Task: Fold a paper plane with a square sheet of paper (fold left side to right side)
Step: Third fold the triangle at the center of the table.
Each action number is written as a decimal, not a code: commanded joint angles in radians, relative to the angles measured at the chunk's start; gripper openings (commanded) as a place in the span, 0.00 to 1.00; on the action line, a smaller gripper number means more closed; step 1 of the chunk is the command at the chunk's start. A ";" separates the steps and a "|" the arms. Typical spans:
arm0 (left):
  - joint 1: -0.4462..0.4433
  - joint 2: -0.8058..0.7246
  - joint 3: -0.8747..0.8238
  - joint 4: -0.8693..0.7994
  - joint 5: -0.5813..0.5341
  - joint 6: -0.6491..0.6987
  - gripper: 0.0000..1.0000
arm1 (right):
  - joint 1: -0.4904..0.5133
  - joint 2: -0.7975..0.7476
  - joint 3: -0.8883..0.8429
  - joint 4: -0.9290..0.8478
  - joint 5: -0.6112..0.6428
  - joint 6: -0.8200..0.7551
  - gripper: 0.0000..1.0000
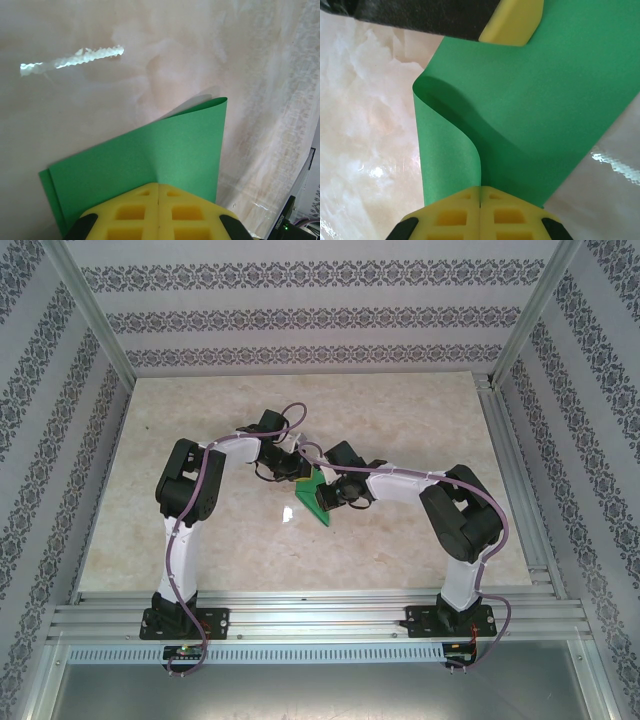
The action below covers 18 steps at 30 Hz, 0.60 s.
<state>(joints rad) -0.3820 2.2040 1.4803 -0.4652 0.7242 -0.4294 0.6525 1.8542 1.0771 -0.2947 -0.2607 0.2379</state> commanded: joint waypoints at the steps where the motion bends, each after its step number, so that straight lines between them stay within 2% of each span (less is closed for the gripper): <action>1: -0.019 0.061 -0.010 -0.038 -0.071 0.024 0.03 | 0.004 0.010 -0.002 0.016 -0.006 0.016 0.04; 18: -0.019 0.059 -0.011 -0.038 -0.067 0.027 0.02 | 0.029 0.010 -0.032 0.047 -0.010 0.064 0.04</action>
<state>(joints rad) -0.3820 2.2040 1.4803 -0.4652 0.7242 -0.4263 0.6743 1.8591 1.0676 -0.2726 -0.2657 0.2882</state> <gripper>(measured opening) 0.055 0.043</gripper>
